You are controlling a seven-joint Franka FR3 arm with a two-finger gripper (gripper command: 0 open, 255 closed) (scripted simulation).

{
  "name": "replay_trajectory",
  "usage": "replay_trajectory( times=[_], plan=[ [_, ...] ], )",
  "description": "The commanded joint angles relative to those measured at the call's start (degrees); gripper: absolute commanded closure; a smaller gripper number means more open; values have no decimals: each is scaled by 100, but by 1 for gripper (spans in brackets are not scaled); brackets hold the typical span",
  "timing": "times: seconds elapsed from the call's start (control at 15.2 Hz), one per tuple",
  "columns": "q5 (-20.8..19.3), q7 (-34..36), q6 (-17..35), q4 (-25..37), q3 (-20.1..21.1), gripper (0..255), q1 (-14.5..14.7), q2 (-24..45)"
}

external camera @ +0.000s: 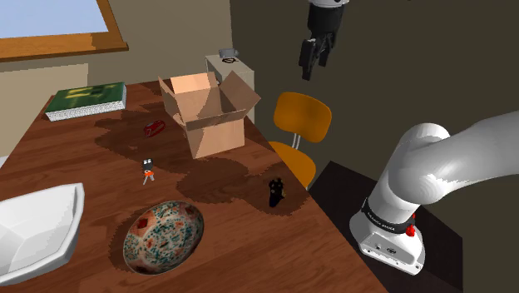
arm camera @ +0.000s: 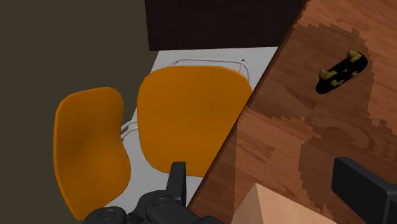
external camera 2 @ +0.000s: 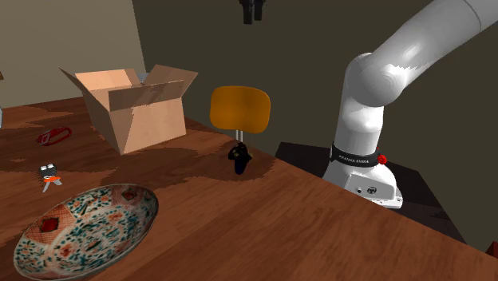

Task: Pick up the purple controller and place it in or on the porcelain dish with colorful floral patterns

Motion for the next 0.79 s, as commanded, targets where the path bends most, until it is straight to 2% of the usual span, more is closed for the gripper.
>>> replay_trajectory(
  times=[0.0,0.73],
  plan=[
    [0,0,0,0,0,0,0,0],
    [993,446,1731,-2108,-11,0,357,-358]
  ],
)
